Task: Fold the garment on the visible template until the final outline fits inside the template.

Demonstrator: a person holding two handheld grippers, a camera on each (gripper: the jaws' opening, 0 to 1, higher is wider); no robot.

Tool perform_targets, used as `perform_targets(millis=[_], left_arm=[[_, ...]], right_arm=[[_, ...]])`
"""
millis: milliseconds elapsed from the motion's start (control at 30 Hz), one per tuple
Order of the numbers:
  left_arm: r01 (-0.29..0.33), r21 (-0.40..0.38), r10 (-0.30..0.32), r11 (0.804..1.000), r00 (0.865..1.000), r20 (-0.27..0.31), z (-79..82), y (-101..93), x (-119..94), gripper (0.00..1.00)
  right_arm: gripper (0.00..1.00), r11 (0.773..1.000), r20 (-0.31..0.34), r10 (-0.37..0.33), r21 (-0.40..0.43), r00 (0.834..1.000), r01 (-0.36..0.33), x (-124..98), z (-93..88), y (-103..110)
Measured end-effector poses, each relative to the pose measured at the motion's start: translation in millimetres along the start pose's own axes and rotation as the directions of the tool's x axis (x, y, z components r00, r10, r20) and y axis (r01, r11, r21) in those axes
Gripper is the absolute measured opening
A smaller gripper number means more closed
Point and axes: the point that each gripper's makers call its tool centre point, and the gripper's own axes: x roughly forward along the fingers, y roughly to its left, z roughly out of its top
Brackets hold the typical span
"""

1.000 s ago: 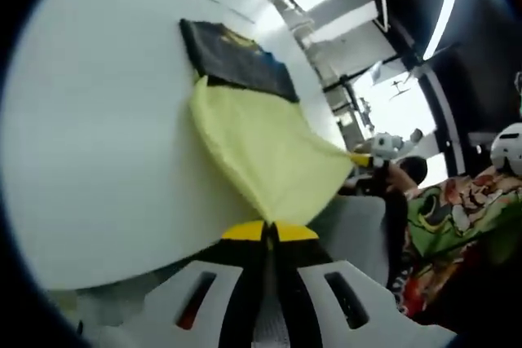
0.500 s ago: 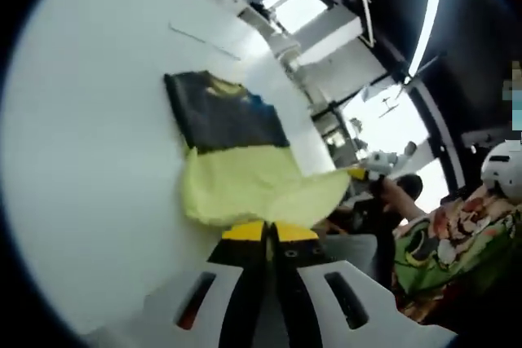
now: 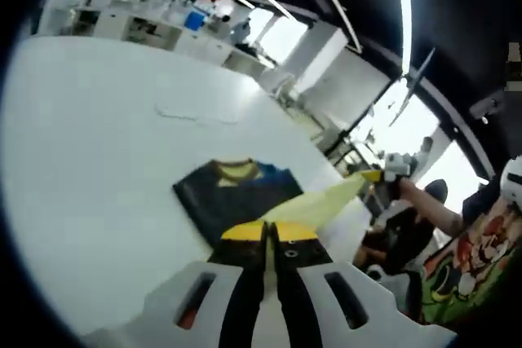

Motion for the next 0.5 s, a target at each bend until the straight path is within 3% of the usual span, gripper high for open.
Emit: perform_targets(millis=[400,500], left_arm=[[-0.045,-0.086,0.053,0.995,0.995,0.089,35.1,52.7,36.2,0.0],[-0.063,-0.108,0.072,0.992,0.993,0.091,38.1,64.9,49.3,0.0]], right_arm=[[0.0,0.997,0.069,-0.065,-0.026,0.996,0.067,42.8,49.9,-42.0],[0.0,0.995,0.049,-0.091,-0.034,0.995,0.093,54.0,55.0,-59.1]])
